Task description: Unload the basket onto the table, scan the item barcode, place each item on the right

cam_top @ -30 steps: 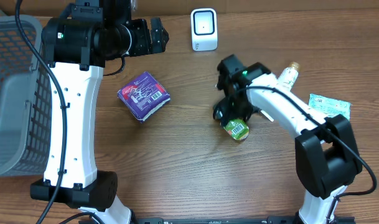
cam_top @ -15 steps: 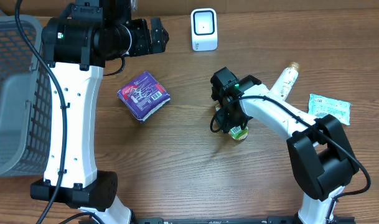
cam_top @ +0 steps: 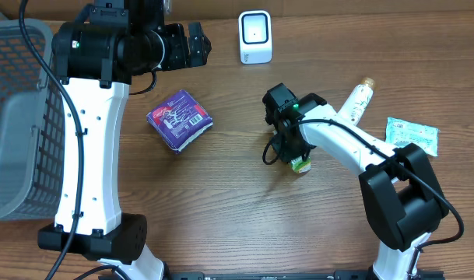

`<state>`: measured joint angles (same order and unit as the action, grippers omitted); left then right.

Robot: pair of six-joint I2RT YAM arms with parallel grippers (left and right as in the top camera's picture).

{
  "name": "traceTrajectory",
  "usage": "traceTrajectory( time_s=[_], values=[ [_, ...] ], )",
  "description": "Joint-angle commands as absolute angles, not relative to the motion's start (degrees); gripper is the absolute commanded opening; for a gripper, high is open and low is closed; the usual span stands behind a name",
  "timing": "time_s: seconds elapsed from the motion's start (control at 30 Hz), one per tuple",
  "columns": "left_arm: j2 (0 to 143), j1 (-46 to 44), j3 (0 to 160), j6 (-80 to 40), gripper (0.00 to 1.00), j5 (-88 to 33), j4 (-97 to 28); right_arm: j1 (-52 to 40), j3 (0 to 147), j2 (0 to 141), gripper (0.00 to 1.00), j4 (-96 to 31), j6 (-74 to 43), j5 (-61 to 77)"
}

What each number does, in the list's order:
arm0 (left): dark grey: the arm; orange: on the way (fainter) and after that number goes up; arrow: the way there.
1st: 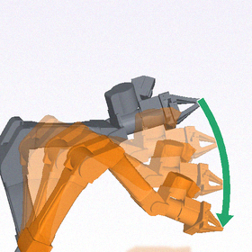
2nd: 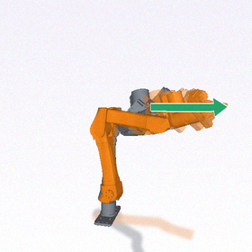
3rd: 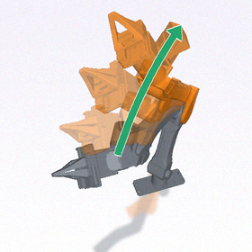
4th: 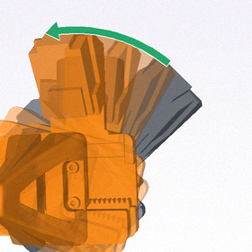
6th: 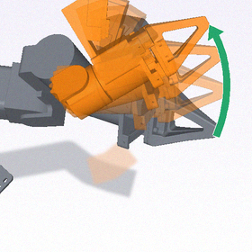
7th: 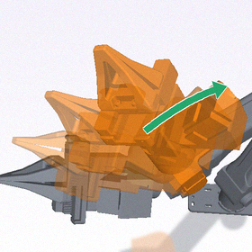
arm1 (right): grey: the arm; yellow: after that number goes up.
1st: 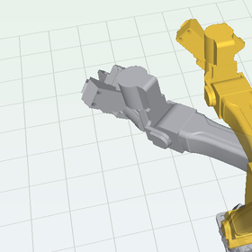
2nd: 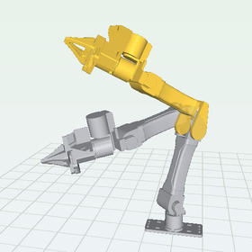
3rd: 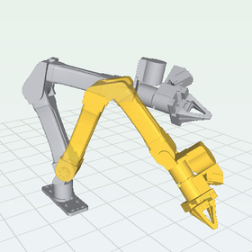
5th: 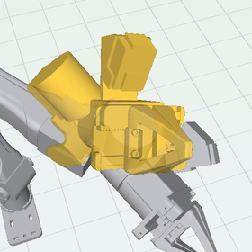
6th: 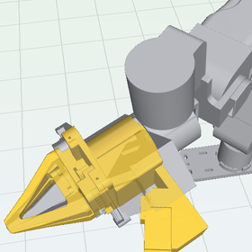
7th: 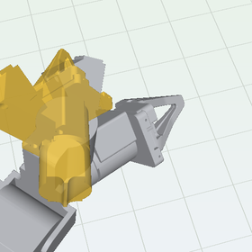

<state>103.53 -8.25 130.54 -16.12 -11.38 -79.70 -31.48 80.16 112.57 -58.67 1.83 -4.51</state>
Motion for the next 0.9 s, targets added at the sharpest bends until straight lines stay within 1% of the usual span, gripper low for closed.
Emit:
traceTrajectory(
  time_s=[0.0,0.03,0.07,0.23,0.37,0.53,0.77,0.87],
  values=[
    [103.77,-8.64,130.45,-15.42,1.0,-11.6,-79.48,-31.46,86.41,112.4,0.6,-60.69,-0.27,-4.23],
    [103.77,-8.64,130.45,-15.42,1.0,-11.6,-79.48,-31.44,88.51,112.4,0.65,-62.48,-1.56,-4.23],
    [103.77,-8.64,130.45,-15.42,1.0,-11.6,-79.48,-31.44,89.95,112.4,0.66,-64.01,-1.85,-4.21],
    [103.77,-8.6,130.45,-15.42,1.0,-11.6,-79.48,-31.44,92.66,112.4,0.66,-70.19,-3.27,-1.85],
    [103.77,-8.6,130.45,-15.42,1.0,-11.6,-79.48,-31.44,92.12,112.42,0.65,-66.02,-3.18,-0.58],
    [103.77,-8.75,130.43,-15.42,1.0,-11.6,-79.48,-31.38,89.06,113.3,0.65,-55.79,-1.1,-0.8],
    [103.77,-8.56,130.45,-15.42,0.99,-11.53,-79.48,-31.38,88.86,116.81,0.66,-54.85,0.47,-4.51],
    [103.77,-8.56,130.45,-15.42,1.0,-11.53,-79.48,-31.38,88.86,117.14,0.65,-54.81,0.47,-2.07]
  ],
)
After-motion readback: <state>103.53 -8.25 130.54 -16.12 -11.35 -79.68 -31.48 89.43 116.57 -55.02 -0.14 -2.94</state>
